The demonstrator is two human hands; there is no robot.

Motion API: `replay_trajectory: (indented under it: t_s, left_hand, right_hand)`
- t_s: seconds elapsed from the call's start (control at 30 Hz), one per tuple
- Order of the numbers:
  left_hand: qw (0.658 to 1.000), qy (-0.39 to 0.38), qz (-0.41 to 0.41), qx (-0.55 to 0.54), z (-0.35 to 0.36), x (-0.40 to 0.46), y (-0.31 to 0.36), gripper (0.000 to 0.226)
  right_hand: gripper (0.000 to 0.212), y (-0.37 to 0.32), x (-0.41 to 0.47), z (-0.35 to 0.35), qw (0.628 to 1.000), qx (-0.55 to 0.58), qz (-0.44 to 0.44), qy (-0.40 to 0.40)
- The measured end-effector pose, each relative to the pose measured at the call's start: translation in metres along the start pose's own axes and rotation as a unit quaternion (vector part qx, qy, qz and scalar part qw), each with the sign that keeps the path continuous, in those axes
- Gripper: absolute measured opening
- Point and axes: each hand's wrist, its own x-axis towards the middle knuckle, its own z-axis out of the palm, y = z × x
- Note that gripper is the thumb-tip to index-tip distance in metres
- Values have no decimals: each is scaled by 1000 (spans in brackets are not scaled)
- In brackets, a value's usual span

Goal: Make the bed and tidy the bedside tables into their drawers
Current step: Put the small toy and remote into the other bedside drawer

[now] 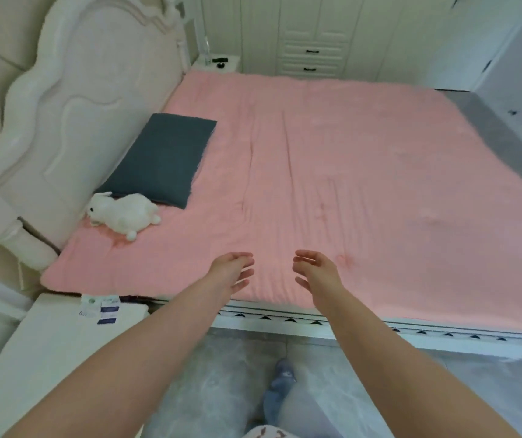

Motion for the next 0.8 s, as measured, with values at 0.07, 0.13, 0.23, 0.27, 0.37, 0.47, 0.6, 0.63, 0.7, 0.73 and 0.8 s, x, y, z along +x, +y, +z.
replay_trajectory:
  t_s: [0.07,0.13,0.23,0.27,0.37,0.47,0.6,0.63,0.7,0.73,0.8]
  left_hand:
    - [999,-22,7,27,19,-2,9,10]
    - [998,-45,18,46,39,-6,18,10]
    - [995,-68,31,61,66,-13,28,10]
    - [994,-75,36,66,74,-16,29,10]
    - [990,-100,47,87,106,-21,34,9]
    - [986,-120,60,103,144,-26,37,10]
    - [976,-151,78,133,201,-34,35,11]
    - [974,-157,81,142,215,-36,34,12]
    - [970,-167,86,156,247,-39,31,12]
    - [968,-171,90,162,260,-40,29,12]
    - [964,-179,89,174,291,-43,25,13]
  right_hand:
    - [27,-10,-4,-32,999,17,-13,31]
    - [25,-19,-8,-60,997,35,-28,64]
    - [24,-31,-13,-87,993,55,-40,95]
    - [24,-34,-15,-94,992,61,-42,99]
    - [25,-46,-19,-117,990,72,-51,112]
    - [25,-57,-21,-146,987,79,-66,126]
    - [25,-71,-22,-192,981,102,-80,144]
    - [24,-74,-22,-203,979,112,-83,147]
    - [23,-82,-22,-229,976,122,-95,151]
    - [23,-85,-22,-241,975,124,-99,156]
    - [23,-90,-24,-268,972,122,-107,171]
